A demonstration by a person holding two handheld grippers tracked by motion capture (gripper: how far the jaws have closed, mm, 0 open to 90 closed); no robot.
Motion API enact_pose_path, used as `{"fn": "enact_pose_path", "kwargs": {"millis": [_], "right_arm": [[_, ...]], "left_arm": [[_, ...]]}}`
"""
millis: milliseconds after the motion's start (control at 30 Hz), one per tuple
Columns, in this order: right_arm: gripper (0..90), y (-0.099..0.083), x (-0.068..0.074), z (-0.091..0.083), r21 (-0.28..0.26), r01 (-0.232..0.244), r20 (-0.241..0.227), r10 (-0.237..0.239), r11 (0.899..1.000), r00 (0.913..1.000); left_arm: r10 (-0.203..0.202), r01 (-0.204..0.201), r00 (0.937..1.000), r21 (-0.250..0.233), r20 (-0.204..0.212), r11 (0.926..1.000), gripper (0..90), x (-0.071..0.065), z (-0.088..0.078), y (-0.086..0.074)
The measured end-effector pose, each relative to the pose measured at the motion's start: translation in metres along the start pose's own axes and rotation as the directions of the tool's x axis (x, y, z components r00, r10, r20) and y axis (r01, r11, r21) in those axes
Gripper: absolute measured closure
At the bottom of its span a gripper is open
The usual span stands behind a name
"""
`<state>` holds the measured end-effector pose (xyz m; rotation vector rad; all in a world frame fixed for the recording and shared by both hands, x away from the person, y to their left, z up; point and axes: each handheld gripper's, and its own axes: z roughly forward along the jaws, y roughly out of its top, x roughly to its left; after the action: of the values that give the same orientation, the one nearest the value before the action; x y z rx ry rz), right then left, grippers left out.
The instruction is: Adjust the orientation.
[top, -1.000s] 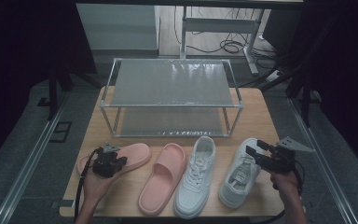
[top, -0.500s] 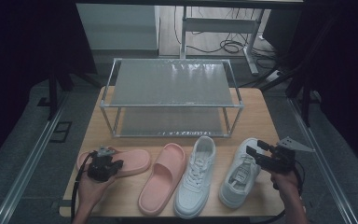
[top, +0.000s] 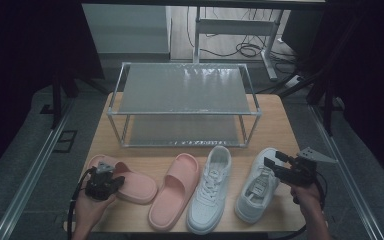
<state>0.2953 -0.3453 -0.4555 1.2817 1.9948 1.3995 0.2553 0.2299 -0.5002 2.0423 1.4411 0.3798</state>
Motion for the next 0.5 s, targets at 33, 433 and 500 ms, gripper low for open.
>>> {"fn": "enact_pose_path", "kwargs": {"millis": [33, 433, 500], "right_arm": [[39.3, 0.0, 0.0, 0.0, 0.0, 0.0, -0.002, 0.0, 1.0, 1.0], [39.7, 0.0, -0.001, -0.001, 0.011, -0.004, -0.029, 0.004, 1.0, 0.9996], [39.7, 0.0, -0.002, -0.002, 0.01, -0.006, -0.03, 0.006, 1.0, 0.9995]], "left_arm": [[-0.001, 0.001, 1.0, -0.003, -0.001, 1.0, 90.0, 0.001, -0.001, -0.001], [-0.018, 0.018, 0.9992, 0.001, 0.035, 0.9998, 90.0, 0.011, -0.01, -0.015], [-0.029, 0.029, 0.9986, 0.002, 0.045, 0.9996, 90.0, 0.014, -0.012, -0.017]]}}
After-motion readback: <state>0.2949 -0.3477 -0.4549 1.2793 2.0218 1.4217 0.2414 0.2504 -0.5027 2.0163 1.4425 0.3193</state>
